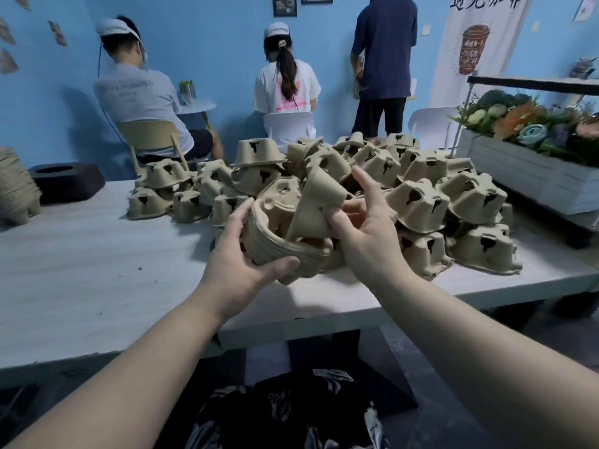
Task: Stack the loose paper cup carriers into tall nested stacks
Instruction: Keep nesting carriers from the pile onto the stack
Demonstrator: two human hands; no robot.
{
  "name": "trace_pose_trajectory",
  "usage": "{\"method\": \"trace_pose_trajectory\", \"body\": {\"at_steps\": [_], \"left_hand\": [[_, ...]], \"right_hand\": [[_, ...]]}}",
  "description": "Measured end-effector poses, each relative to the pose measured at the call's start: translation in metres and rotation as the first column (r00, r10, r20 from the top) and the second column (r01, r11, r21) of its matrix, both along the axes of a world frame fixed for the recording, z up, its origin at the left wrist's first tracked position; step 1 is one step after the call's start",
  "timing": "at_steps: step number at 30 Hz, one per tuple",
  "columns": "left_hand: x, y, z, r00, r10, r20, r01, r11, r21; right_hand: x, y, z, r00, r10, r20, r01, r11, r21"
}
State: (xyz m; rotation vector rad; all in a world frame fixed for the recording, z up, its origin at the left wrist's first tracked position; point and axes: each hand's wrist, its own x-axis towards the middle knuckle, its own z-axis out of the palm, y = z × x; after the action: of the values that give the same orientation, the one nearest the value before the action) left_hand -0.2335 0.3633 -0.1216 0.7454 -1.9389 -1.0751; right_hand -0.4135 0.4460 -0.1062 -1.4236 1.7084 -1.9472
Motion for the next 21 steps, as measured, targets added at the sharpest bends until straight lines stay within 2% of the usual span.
{"method": "trace_pose_trajectory", "body": {"at_steps": [2, 4, 7, 10, 14, 19, 21], "left_hand": [[0.007, 0.003, -0.007, 0.999, 0.016, 0.03, -0.014, 0.999, -0.039], [0.013, 0.004, -0.014, 0.996, 0.04, 0.077, -0.036, 0.998, -0.055], [0.021, 0.006, -0.022, 0.992, 0.061, 0.112, -0.055, 0.997, -0.05], [0.025, 0.008, -0.027, 0.995, 0.069, 0.077, -0.067, 0.997, -0.029], [0.025, 0.01, -0.027, 0.998, 0.057, 0.02, -0.057, 0.998, 0.002], [0.023, 0.01, -0.031, 0.997, 0.036, -0.061, -0.032, 0.996, 0.078], [0.019, 0.009, -0.033, 0.998, 0.034, -0.056, -0.028, 0.995, 0.091]], "right_hand": [[0.004, 0.002, -0.011, 0.998, -0.03, -0.058, 0.033, 0.999, 0.035], [0.006, 0.005, -0.019, 0.976, -0.076, -0.205, 0.087, 0.995, 0.042], [0.01, 0.012, -0.023, 0.887, -0.111, -0.448, 0.118, 0.993, -0.012], [0.011, 0.015, -0.024, 0.793, -0.156, -0.589, 0.147, 0.987, -0.062], [0.005, 0.017, -0.023, 0.792, -0.161, -0.59, 0.156, 0.986, -0.06], [-0.002, 0.018, -0.026, 0.899, -0.204, -0.387, 0.212, 0.977, -0.023], [0.001, 0.016, -0.03, 0.88, -0.227, -0.417, 0.247, 0.969, -0.006]]}}
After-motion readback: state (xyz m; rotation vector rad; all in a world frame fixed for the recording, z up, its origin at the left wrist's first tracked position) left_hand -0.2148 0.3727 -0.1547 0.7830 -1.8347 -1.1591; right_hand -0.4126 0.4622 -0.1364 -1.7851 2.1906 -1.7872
